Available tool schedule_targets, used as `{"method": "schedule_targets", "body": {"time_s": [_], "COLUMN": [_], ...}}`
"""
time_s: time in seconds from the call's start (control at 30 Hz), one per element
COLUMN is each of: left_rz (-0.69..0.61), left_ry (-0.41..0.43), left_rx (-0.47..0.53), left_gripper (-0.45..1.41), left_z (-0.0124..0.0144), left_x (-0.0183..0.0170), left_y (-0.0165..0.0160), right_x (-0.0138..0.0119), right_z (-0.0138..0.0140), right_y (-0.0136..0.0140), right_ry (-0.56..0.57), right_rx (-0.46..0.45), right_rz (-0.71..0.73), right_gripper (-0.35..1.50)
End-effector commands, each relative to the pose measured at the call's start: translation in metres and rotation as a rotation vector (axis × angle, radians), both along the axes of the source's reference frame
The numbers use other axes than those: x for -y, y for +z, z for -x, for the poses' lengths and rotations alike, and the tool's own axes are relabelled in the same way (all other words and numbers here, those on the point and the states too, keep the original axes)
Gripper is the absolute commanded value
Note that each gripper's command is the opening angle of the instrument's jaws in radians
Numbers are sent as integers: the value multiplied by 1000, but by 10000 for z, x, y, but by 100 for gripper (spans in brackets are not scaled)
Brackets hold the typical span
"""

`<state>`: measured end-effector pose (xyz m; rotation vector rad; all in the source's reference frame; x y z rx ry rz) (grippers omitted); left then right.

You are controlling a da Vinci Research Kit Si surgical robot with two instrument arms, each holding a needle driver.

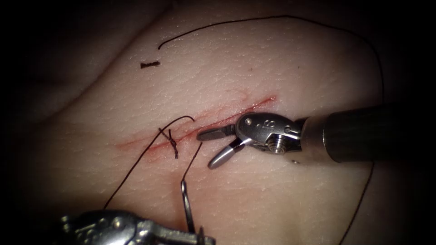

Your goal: Wound Closure

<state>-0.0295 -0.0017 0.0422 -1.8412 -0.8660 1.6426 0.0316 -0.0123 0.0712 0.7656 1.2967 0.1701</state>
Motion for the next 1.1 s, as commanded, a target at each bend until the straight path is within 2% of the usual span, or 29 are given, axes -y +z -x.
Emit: {"method": "schedule_targets", "body": {"time_s": [0.03,0.1,0.17,0.27,0.3,0.6,0.7,0.8,0.9,0.97,1.1], "left_rz": [10,32,43,60,65,128,176,211,268,279,291], "left_ry": [-1,0,1,-11,-14,-53,-89,-114,-153,-164,-165], "left_rx": [1,-9,-18,-34,-38,-123,-193,-245,-351,-387,-394], "left_gripper": [-45,-45,-45,-45,-45,-45,-45,-45,-45,-45,-45], "left_z": [5,6,5,2,1,-12,-21,-32,-46,-50,-51], "left_x": [7,9,10,11,10,1,-6,-12,-18,-16,-8], "left_y": [-2,-9,-12,-12,-11,2,15,29,51,56,57], "right_x": [5,1,3,8,10,15,24,29,34,37,49], "right_z": [-8,-7,-8,-12,-13,-3,3,11,22,25,25], "right_y": [6,7,5,2,1,-4,-15,-33,-69,-83,-108], "right_ry": [0,9,9,10,10,3,1,2,11,14,16], "right_rx": [20,31,32,31,31,27,27,27,30,30,27], "right_rz": [7,10,10,10,10,10,8,-1,-20,-22,-18], "right_gripper": [94,84,66,-15,-35,-35,-35,-35,-35,-35,-35]}}
